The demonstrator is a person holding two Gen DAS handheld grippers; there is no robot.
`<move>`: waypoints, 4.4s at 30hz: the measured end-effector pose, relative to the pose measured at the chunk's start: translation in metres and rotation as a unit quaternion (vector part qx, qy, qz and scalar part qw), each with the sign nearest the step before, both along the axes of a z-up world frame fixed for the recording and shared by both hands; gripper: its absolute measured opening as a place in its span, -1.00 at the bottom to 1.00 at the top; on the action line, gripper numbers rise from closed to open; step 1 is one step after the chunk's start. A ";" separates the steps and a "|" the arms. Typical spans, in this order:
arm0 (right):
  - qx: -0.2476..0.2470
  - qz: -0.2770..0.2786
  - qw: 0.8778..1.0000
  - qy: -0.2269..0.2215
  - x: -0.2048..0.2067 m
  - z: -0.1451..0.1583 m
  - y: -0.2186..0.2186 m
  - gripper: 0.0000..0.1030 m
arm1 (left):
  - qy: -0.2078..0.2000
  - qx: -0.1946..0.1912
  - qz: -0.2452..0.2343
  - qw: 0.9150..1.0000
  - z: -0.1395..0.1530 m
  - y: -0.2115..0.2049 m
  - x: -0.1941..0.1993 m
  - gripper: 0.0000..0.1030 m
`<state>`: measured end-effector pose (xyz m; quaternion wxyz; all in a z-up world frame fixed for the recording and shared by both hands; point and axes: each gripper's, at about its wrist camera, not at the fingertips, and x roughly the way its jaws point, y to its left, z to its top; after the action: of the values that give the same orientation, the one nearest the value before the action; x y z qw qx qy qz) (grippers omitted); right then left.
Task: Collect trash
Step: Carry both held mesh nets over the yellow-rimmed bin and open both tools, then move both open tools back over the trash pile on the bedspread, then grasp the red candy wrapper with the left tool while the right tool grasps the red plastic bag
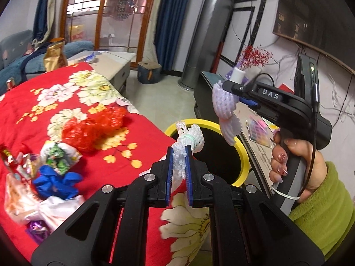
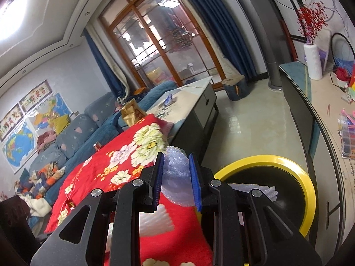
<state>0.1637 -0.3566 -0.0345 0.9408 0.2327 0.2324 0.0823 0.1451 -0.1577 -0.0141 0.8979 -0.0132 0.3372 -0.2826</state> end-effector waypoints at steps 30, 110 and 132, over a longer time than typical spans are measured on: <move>0.019 -0.056 0.997 0.056 0.012 -0.037 -0.045 0.07 | 0.021 -0.026 -0.003 0.999 -0.018 -0.035 0.028 0.65; -0.145 0.171 0.963 0.149 0.121 -0.071 0.236 -0.36 | 0.074 -0.067 0.269 0.958 -0.024 0.222 0.058 -0.30; -0.112 0.147 0.981 0.068 0.061 -0.027 0.178 -0.60 | -0.019 -0.059 0.270 0.961 0.030 0.199 0.029 -0.85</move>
<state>0.2242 -0.1787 -0.0612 0.9206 0.0947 0.3348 0.1771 0.1736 0.0411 0.0164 0.9448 -0.1513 0.2862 -0.0496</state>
